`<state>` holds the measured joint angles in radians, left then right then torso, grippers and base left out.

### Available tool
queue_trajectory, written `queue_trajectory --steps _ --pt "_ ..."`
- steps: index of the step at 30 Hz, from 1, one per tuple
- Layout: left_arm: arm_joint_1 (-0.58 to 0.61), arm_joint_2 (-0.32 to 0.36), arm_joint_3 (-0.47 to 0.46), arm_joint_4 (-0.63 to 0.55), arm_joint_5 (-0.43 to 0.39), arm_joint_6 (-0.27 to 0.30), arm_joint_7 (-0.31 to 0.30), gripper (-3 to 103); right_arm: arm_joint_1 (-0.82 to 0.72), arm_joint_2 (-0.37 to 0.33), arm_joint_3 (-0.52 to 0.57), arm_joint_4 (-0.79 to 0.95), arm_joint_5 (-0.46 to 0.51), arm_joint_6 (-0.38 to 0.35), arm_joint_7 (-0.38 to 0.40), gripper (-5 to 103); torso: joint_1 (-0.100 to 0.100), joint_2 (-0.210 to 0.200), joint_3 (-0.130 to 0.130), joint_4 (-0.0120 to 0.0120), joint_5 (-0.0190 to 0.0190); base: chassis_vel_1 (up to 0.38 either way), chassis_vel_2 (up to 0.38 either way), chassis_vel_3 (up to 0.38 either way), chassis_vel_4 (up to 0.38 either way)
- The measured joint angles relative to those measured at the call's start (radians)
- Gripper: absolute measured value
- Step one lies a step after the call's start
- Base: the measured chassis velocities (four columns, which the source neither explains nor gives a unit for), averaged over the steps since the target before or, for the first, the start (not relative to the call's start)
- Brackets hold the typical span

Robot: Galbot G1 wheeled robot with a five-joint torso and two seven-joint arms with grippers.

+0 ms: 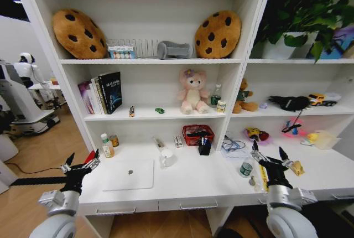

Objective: Organize the objects on the table.

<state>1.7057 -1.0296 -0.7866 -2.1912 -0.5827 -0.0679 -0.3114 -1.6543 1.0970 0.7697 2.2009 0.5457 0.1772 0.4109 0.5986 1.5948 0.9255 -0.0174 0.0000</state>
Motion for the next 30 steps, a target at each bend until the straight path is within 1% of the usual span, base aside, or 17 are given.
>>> queue_trajectory --steps 30 --pt "0.0 0.0 0.0 0.0 0.0 0.0 0.0 100 0.0 0.0 0.0 0.0 0.0 0.0 0.0 100 0.0 0.0 0.0 0.0 0.0 0.0 0.0 0.0 0.0"
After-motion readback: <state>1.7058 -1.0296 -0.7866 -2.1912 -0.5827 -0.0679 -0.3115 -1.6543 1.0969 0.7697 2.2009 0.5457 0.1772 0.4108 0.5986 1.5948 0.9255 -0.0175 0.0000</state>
